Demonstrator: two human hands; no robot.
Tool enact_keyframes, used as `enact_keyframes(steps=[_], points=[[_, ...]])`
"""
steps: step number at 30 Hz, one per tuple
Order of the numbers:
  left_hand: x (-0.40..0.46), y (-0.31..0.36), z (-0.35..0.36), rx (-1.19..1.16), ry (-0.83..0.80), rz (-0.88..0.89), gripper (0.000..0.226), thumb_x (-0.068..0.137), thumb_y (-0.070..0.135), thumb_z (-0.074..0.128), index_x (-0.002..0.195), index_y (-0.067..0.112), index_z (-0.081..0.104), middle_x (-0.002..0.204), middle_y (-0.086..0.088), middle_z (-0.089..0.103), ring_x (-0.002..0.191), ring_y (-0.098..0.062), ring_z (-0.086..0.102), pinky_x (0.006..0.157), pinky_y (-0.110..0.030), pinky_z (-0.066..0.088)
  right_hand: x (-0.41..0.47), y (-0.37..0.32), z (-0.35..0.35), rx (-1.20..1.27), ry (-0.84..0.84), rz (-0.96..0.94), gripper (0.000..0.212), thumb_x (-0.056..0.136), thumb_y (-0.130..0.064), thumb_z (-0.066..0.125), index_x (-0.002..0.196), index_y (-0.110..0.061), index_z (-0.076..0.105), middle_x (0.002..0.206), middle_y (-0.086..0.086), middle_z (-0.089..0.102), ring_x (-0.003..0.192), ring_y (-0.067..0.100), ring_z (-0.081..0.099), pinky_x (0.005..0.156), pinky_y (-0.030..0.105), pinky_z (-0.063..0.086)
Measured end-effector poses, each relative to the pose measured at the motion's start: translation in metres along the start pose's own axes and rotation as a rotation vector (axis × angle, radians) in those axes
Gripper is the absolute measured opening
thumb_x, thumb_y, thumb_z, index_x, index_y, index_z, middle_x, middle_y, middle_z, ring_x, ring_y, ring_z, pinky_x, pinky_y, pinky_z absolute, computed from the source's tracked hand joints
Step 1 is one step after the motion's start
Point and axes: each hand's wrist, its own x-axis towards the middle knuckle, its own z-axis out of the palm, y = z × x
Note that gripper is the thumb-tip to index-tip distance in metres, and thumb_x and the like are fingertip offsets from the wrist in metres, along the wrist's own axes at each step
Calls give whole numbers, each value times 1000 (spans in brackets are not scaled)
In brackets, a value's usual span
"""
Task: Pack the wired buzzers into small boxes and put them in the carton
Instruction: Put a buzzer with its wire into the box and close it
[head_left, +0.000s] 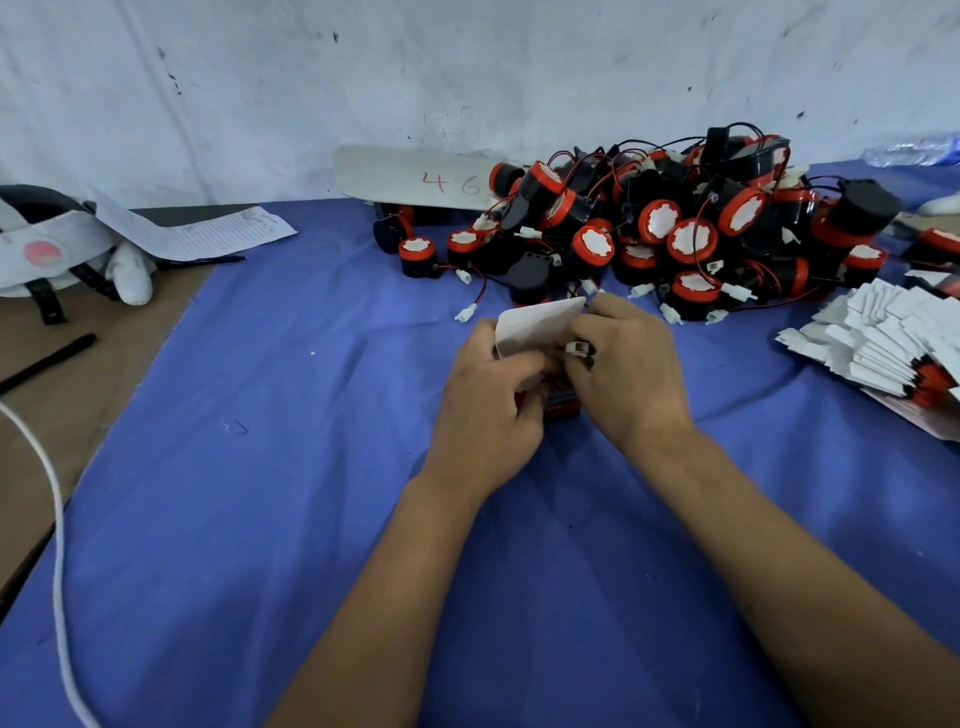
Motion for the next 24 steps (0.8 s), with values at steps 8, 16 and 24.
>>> enact_keyframes(steps=[8,16,24], points=[[0,0,2,20,-5,-27,27,88,16,58,108,22,75,116,0,49,97,-22,58,77,-28,52,3,14,-8,260,-65,-27,16,98,-15,63,94,-10,77,82,-8,69,72,6,57,67,24,46],[2,3,-2,33,-89,4,39,93,6,58,122,26,75,124,-8,51,107,-28,58,85,-40,57,-4,15,1,218,154,69,14,92,-16,76,86,-12,64,71,-1,67,62,14,62,57,35,54],[0,6,-2,43,-135,-49,64,92,1,51,146,34,51,135,-5,43,117,-28,50,91,-46,55,-6,8,-9,411,365,84,20,91,-15,75,109,-15,66,89,-13,68,85,4,66,71,19,53]])
